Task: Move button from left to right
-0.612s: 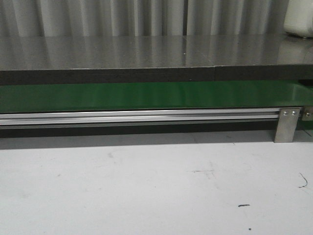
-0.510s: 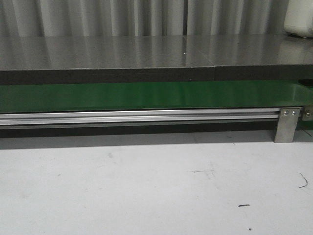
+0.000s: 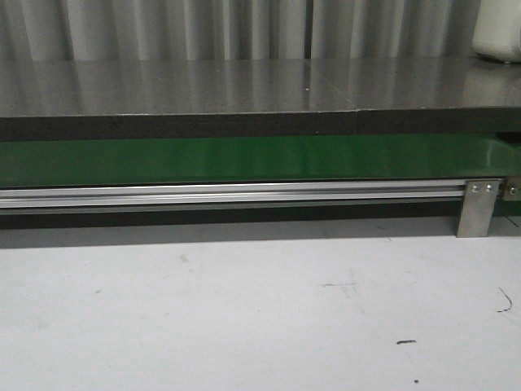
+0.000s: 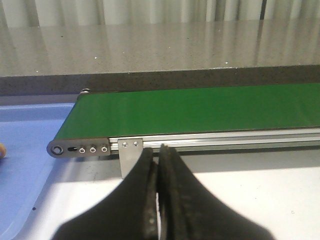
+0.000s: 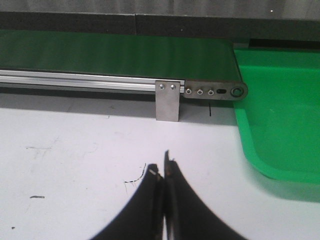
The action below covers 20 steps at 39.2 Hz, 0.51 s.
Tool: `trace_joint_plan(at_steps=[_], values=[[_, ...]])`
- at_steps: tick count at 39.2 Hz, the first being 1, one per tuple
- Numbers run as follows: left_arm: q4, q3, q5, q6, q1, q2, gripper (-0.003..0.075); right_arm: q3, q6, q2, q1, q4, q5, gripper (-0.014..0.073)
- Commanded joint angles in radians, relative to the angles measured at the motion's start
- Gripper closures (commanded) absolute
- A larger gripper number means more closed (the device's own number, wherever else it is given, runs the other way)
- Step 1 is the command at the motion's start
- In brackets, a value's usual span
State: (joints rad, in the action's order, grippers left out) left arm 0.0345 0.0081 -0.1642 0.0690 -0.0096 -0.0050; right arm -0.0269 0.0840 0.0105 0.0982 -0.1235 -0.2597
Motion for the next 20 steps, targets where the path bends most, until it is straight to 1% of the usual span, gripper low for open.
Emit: trace_joint_plan(at_steps=[1, 7, 12, 20], values=[[0.003, 0.03, 0.08, -0.008, 0.002, -0.017, 0.0741, 0.008, 0.006, 0.015, 0.001, -0.003, 0.085, 0.0661], [0.003, 0.03, 0.08, -0.008, 0.002, -0.017, 0.0741, 0.008, 0.006, 0.015, 0.001, -0.003, 0.086, 0.0661], [0.003, 0.03, 0.14, -0.008, 0.002, -0.017, 0.0741, 0.008, 0.006, 0.015, 0.001, -0.003, 0.098, 0.0661], [0.011, 0.028, 0.196, -0.008, 0.002, -0.017, 0.0741, 0.009, 0.006, 0.015, 0.001, -0.01, 0.207, 0.0661]])
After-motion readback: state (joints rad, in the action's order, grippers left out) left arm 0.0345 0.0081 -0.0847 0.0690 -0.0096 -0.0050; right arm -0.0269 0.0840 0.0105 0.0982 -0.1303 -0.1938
